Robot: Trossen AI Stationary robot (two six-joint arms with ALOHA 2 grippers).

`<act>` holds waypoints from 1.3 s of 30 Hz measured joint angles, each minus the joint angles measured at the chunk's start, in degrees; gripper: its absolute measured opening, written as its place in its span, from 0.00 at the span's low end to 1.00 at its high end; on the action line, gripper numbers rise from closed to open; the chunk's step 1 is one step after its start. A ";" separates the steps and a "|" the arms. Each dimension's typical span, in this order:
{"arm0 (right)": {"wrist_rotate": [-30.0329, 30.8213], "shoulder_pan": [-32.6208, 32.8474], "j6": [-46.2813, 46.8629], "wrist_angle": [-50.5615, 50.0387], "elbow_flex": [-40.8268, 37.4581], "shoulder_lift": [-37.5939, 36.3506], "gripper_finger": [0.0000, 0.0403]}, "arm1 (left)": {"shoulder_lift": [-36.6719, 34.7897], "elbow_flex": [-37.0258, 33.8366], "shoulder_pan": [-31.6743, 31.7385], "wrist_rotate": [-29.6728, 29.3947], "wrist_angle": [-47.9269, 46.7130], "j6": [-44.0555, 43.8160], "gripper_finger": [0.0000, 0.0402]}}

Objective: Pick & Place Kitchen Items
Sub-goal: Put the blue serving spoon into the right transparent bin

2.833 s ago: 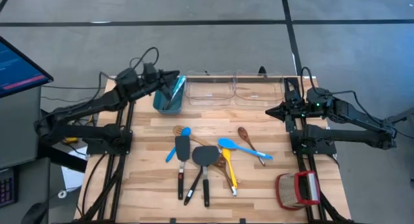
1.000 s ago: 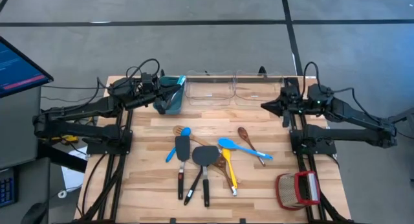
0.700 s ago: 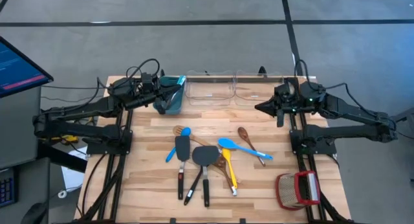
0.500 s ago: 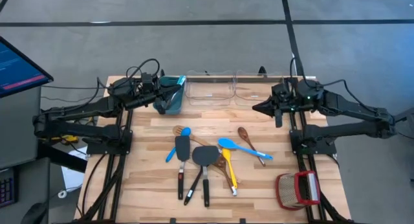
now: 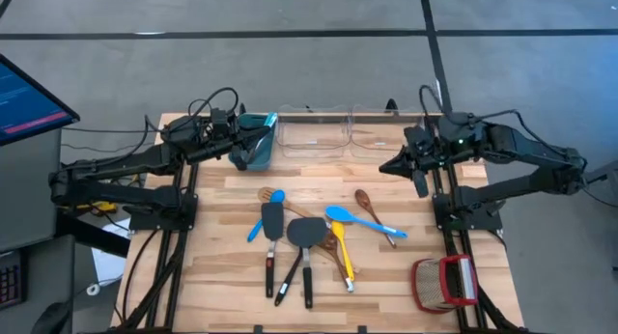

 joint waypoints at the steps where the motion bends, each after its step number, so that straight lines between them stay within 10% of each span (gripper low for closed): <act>1: 0.02 0.44 0.02 -0.83 0.23 0.52 0.00 | 0.00 0.00 0.00 0.00 0.01 0.01 0.00; 39: 0.07 6.11 -8.83 -9.91 0.33 14.06 0.00 | 0.00 0.02 0.00 -0.02 0.03 -0.02 0.00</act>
